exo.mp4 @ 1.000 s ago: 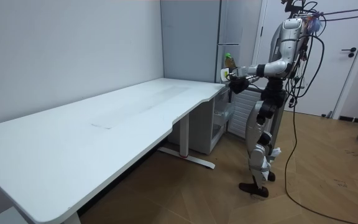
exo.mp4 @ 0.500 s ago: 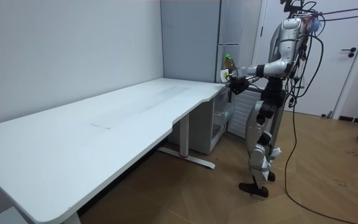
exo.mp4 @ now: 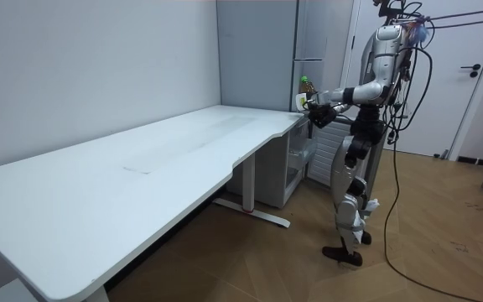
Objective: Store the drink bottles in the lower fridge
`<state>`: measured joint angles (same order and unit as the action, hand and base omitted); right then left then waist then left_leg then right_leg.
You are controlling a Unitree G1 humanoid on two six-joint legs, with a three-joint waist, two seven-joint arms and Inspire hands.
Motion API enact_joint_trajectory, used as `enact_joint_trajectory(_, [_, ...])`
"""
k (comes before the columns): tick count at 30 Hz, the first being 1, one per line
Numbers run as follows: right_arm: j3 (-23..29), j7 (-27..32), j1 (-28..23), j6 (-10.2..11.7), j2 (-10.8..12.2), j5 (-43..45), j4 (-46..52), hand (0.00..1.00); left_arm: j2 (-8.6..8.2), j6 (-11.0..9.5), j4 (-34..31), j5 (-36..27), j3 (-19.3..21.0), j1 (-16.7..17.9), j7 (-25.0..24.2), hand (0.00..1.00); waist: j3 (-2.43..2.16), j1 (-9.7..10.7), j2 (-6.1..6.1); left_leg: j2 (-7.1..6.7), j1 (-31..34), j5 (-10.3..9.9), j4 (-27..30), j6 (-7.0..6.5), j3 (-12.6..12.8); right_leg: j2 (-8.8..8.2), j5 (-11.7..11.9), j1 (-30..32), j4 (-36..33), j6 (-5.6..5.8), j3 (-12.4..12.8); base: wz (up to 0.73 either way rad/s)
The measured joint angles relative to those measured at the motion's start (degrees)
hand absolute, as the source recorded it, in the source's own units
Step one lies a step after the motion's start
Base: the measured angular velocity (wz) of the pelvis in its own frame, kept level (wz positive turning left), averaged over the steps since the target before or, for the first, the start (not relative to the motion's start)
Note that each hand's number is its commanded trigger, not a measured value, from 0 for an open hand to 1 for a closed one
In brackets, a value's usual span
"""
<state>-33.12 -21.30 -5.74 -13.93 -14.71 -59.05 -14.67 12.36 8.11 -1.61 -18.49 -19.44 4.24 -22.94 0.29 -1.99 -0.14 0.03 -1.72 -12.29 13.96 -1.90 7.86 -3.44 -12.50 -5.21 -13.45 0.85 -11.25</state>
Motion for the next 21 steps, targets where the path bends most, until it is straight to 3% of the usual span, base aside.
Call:
enact_joint_trajectory(5, [0.0,0.0,0.0,0.0,0.0,-1.8,0.0,1.0,-0.25,-1.3,0.0,0.0,0.0,0.0,0.7,0.0,0.14,0.0,-0.11,-0.01,-0.1,0.0,0.0,0.04,0.0,0.04,0.0,-0.2,0.1,0.0,0.1,0.0])
enact_joint_trajectory(16, [0.1,-0.7,0.0,0.2,0.4,-4.1,0.0,1.0,-0.48,-1.5,-1.8,-0.2,0.1,0.0,2.0,0.0,0.24,-0.1,-0.07,0.06,-0.4,0.1,-0.1,0.13,-0.2,0.26,0.0,-0.7,0.8,-0.06,0.0,0.0])
enact_joint_trajectory(21, [0.3,-1.8,0.0,1.6,1.6,-6.0,0.0,1.0,-0.95,-2.4,-4.1,-1.0,1.0,0.0,2.8,0.0,0.28,0.0,0.14,0.04,-0.4,0.1,-0.3,0.13,-0.2,0.26,0.0,-0.7,0.9,-0.06,-0.1,0.0])
